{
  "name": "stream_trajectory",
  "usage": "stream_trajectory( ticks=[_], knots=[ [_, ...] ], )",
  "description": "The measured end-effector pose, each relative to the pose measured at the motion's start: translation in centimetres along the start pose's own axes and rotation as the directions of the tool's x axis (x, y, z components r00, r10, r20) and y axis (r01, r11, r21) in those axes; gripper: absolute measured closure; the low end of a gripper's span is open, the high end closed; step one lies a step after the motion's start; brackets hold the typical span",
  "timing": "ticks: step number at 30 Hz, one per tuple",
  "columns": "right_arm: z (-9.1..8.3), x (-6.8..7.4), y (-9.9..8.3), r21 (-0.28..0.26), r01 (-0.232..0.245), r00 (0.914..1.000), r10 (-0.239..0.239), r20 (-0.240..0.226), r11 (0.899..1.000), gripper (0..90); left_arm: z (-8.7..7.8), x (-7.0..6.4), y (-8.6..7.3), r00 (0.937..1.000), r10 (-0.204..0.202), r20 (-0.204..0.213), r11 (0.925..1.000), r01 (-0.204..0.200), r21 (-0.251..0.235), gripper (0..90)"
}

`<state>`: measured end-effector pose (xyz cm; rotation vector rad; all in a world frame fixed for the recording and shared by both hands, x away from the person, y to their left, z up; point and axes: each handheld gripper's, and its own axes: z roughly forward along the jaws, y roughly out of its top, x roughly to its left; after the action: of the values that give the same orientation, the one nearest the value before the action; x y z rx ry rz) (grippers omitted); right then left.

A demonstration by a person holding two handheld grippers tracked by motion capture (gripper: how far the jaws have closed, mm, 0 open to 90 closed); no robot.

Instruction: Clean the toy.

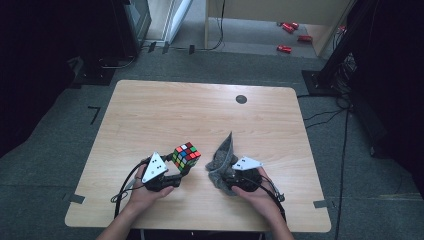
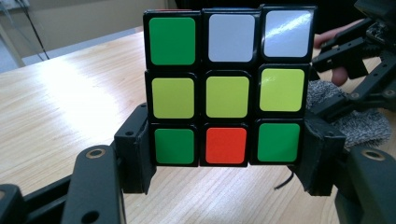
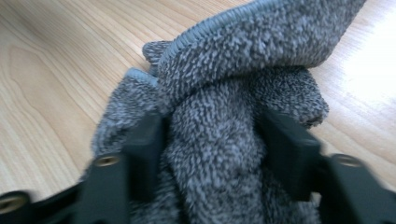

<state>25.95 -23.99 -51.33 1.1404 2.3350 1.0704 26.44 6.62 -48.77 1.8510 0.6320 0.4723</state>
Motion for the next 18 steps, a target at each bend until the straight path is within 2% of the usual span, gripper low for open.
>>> stream_trajectory(
  ticks=[2,4,6,9,12,14,16,17,18],
  knots=[
    [-0.1,0.0,0.1,0.005,-0.033,0.9994,0.033,0.007,0.999,61.8,0.0,-0.1,0.0,1.0,-0.005,0.0,1.0,0.005,-0.002,34.5],
    [-0.2,0.2,0.4,-0.002,-0.066,0.9962,0.066,0.057,0.998,69.3,0.1,-0.1,-0.1,1.0,-0.005,-0.005,1.0,0.005,0.001,34.5],
    [-0.4,0.4,0.7,-0.032,-0.087,0.9932,0.089,0.075,0.996,71.8,0.2,-0.1,-0.2,1.0,-0.008,-0.001,0.9999,0.008,0.01,34.6],
    [-1.7,0.8,1.4,-0.112,-0.098,0.9914,0.107,0.076,0.989,72.7,0.4,-0.2,-0.2,1.0,-0.006,0.002,0.9997,0.006,0.025,34.6],
    [-3.7,1.5,2.5,-0.233,-0.1,0.9916,0.116,0.057,0.967,72.6,0.7,-0.5,-0.2,1.0,-0.008,0.0,0.9991,0.008,0.041,34.6],
    [-5.1,2.1,3.3,-0.314,-0.114,0.9922,0.124,0.012,0.942,72.5,0.9,-0.7,-0.1,0.9999,-0.007,0.016,0.9987,0.006,0.05,34.6],
    [-6.0,2.7,3.9,-0.361,-0.133,0.9911,0.127,-0.041,0.923,72.3,1.0,-1.3,-0.1,0.9991,0.022,0.035,0.998,-0.024,0.058,34.6],
    [-6.4,3.1,4.3,-0.378,-0.133,0.9909,0.117,-0.066,0.916,72.2,1.1,-1.5,-0.1,0.9985,0.033,0.043,0.9975,-0.036,0.061,34.6],
    [-6.6,3.4,4.5,-0.384,-0.129,0.9911,0.107,-0.079,0.914,72.2,1.2,-1.8,0.0,0.9977,0.044,0.052,0.9969,-0.047,0.063,34.6]
  ],
)
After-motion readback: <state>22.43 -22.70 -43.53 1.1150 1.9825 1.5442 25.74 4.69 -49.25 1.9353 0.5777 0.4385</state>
